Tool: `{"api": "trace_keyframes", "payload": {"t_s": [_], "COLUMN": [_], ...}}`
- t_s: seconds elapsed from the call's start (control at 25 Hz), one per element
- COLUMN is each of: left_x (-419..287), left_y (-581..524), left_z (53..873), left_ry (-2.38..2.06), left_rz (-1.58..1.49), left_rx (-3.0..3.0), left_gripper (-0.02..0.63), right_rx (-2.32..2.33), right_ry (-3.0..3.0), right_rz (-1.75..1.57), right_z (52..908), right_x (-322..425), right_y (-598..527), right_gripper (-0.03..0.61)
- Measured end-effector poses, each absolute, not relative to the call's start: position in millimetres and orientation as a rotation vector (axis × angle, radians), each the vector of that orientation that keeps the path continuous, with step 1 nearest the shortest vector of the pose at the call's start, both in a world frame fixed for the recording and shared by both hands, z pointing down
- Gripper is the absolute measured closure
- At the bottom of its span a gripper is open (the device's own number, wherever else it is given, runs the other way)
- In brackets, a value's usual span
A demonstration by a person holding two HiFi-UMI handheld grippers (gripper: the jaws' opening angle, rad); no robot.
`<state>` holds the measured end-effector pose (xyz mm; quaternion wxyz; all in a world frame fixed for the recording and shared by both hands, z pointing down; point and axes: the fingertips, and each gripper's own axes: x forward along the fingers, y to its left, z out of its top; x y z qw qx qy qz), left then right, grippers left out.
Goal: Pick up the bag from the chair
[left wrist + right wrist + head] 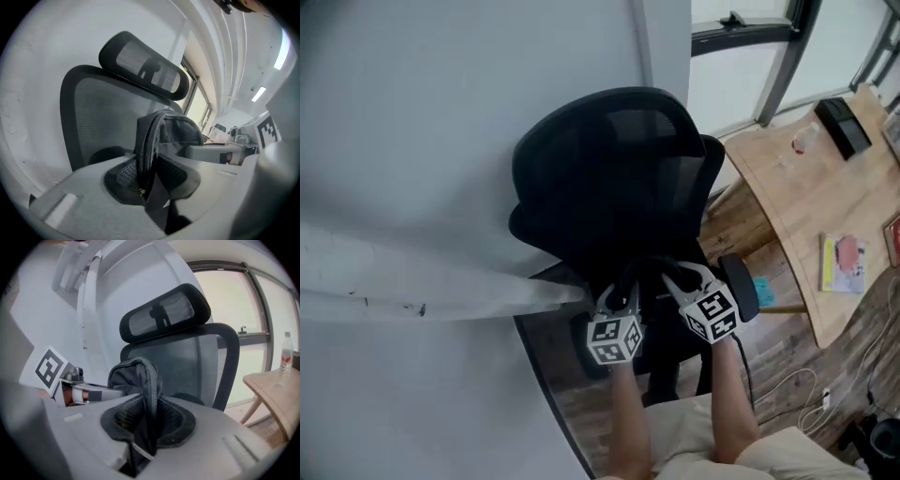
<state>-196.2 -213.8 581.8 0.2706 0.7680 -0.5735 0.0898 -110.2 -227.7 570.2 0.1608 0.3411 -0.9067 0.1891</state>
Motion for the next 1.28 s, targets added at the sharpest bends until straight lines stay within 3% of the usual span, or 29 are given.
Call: {"api": "trace_keyframes", "payload": {"t_s": [0.96,1.28], "left_x": [-121.7,-80.3], "left_y": [-153.8,-116.0], "left_z": [416.9,407.5], "left_ry": [-1.741,-1.769], "left_rz": [0.232,0.228], "left_rx": [2.181,2.186], "left_gripper": [0.529,0.531], "right_rx": [0.846,0.803], "right_ry": [-2.784,-2.817], "right_rz": [0.441,0.398], "right_z": [419.8,412.3], "right_x": [-36.0,3.7], "right_y": [-172.8,-142.1], "right_gripper": [0.500,0.500]}}
